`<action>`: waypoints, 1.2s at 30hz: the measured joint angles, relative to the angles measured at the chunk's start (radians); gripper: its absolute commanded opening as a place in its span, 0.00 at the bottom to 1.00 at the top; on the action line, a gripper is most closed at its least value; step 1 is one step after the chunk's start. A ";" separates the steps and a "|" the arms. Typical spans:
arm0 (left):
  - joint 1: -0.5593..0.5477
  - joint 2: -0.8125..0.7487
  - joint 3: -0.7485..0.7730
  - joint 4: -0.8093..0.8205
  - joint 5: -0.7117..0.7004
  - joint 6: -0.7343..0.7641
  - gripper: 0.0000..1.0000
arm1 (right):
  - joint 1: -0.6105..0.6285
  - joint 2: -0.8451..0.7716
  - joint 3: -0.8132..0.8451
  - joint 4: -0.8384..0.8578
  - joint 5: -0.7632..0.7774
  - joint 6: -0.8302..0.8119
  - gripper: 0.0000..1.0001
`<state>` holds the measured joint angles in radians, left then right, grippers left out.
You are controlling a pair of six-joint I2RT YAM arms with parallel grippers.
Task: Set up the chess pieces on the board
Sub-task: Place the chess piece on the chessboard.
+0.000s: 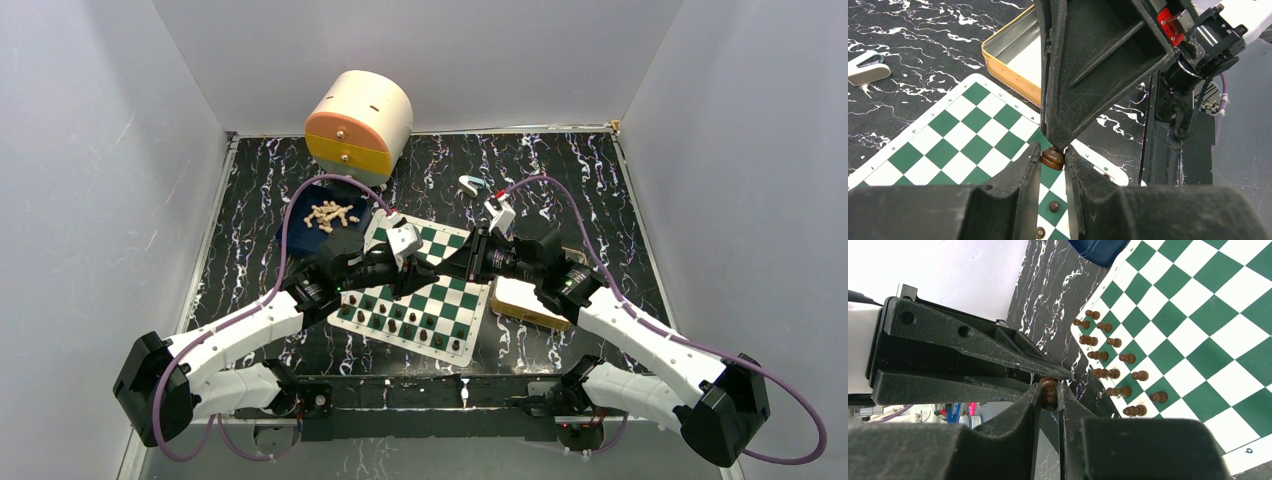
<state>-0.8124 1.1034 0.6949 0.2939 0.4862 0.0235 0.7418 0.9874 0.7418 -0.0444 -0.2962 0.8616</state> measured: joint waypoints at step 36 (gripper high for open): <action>-0.003 0.006 -0.001 0.012 -0.024 -0.054 0.00 | 0.001 -0.015 -0.005 -0.011 0.029 0.008 0.31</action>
<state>-0.8158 1.1095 0.6941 0.3061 0.4618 -0.0307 0.7425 0.9726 0.7364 -0.0559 -0.2676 0.8692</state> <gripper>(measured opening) 0.191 0.323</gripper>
